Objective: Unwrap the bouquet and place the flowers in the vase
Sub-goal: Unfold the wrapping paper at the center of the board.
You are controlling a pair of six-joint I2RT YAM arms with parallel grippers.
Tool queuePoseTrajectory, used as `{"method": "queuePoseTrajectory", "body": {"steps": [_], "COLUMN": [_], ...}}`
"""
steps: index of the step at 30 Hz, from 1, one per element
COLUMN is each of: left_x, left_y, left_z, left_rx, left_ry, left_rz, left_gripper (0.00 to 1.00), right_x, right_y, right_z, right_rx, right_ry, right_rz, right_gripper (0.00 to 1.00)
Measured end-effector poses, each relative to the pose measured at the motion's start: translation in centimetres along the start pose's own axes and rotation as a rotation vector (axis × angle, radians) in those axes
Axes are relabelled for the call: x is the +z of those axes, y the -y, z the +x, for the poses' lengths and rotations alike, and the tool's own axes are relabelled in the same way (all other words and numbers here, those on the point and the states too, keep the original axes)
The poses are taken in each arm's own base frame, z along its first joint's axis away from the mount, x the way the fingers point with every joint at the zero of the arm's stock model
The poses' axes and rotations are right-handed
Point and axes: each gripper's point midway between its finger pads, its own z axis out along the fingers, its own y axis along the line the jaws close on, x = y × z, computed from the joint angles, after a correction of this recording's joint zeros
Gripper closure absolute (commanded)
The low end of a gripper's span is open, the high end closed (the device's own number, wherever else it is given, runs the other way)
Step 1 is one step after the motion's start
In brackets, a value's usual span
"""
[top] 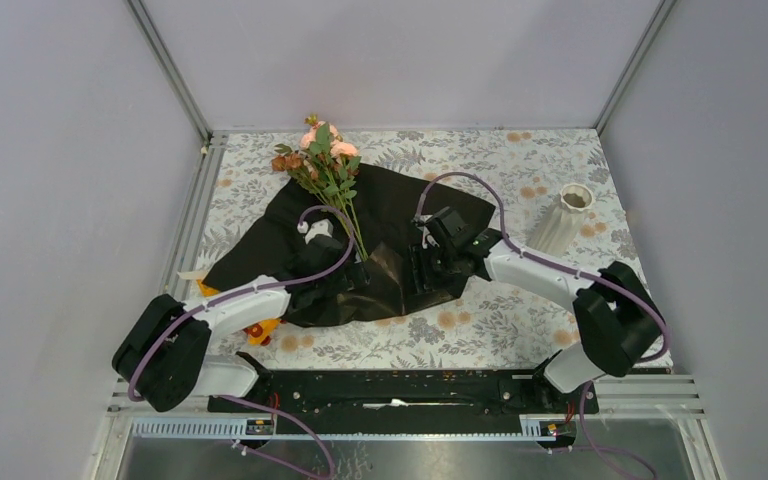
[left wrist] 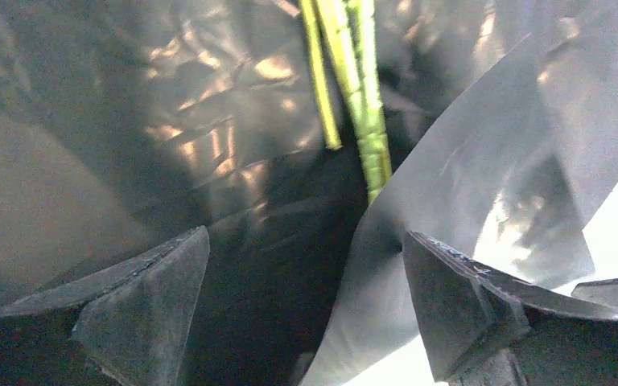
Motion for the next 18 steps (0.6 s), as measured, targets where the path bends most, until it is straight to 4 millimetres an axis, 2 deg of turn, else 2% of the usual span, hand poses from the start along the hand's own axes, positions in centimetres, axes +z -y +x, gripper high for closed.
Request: {"method": "queuePoseTrajectory", "body": {"steps": [4,9,18], "left_x": [0.1,-0.4,-1.8], "left_y": [-2.1,-2.8,-4.6], "left_z": [1.2,1.1,1.8], "left_rx": [-0.010,-0.030,-0.067], "left_ry": [-0.018,0.002,0.031], "left_rz": [-0.055,-0.067,-0.093], "left_gripper": [0.01,0.01,0.01], "right_x": [1.7,3.3,4.8], "right_y": [0.5,1.3,2.6], "right_z": [0.2,0.8,1.6], "right_rx": [0.031,0.051,0.066], "right_ry": [-0.025,-0.056,-0.090], "right_rz": [0.015,0.037,0.081], "right_gripper": [0.46,0.47,0.49]}}
